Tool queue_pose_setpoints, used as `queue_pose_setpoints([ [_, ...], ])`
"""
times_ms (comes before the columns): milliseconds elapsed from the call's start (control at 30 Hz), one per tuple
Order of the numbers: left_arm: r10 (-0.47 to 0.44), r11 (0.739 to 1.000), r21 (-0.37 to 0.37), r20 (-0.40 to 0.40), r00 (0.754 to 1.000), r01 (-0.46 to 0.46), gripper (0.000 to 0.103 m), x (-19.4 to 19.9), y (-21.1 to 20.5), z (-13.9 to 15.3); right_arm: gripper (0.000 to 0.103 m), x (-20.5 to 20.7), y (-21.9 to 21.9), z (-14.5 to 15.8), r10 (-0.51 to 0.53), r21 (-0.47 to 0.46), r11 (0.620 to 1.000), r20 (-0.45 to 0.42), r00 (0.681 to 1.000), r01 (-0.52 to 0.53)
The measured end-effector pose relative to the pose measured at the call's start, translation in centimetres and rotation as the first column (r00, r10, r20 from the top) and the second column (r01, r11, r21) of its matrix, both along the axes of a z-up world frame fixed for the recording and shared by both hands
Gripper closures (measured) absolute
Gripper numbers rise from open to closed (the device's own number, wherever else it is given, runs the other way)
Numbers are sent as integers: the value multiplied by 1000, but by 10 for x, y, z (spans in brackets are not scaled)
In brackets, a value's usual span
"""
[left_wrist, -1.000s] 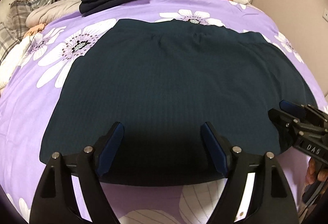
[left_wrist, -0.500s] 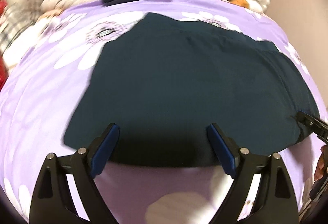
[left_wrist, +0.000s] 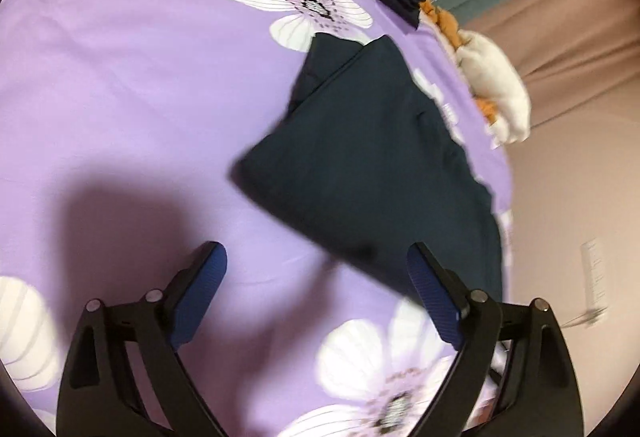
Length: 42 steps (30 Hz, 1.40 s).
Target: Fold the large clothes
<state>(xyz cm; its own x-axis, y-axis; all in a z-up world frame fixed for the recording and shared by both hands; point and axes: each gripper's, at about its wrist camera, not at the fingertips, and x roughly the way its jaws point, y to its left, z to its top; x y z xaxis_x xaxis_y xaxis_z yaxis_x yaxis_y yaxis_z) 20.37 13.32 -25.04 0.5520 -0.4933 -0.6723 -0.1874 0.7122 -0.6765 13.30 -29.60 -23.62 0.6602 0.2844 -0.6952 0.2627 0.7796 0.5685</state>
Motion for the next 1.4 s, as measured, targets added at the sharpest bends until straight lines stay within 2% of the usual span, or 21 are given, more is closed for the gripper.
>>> queue_pose_setpoints([
  [100,9,1000,-6,-6,1000,-9,12,14,-9,-1,28,3,1,-7,-48,68,997,9,999,47],
  [233,44,997,-62,4,999,-44,13,28,-11,1,28,16,0,-10,-96,167,982,43,994,88],
  [333,106,992,-68,-23,994,-108,33,31,-5,-2,29,26,2,-13,-147,201,970,44,988,135],
  [367,119,991,-63,-32,992,-121,48,33,-4,-3,31,29,3,-13,-159,205,968,47,986,146],
  [400,131,990,-46,-46,990,-133,62,33,-4,-4,39,31,3,-13,-170,203,966,47,984,158],
  [433,134,990,-29,-54,990,-135,69,33,-3,-4,50,32,3,-13,-176,196,967,42,983,164],
  [467,127,991,-27,-52,990,-129,73,33,-3,-5,55,28,-2,-15,-181,191,967,34,983,171],
  [500,118,993,-19,-41,992,-118,82,32,-4,-3,59,29,-2,-17,-187,193,965,25,982,179],
  [600,80,996,34,5,997,-81,92,29,-8,7,69,23,-5,-15,-177,169,971,32,984,170],
  [633,72,996,51,26,997,-73,93,27,-11,12,75,23,-4,-12,-167,139,977,36,985,161],
  [733,49,993,104,65,997,-55,95,19,-14,23,81,20,1,3,-132,41,991,63,989,129],
  [867,34,981,189,97,995,-52,96,9,-19,34,82,16,1,15,-107,18,994,97,990,105],
  [967,11,974,224,121,993,-38,97,-1,-22,42,82,13,6,17,-90,-6,996,99,991,91],
  [1233,-57,957,291,153,987,10,99,-19,-28,53,82,7,4,12,-72,35,997,92,993,69],
  [1333,-60,958,288,139,988,18,99,-18,-27,52,82,15,-3,8,-91,85,993,73,993,84],
  [1400,-50,961,276,128,991,12,99,-17,-24,51,82,18,-5,14,-98,77,993,91,991,91],
])
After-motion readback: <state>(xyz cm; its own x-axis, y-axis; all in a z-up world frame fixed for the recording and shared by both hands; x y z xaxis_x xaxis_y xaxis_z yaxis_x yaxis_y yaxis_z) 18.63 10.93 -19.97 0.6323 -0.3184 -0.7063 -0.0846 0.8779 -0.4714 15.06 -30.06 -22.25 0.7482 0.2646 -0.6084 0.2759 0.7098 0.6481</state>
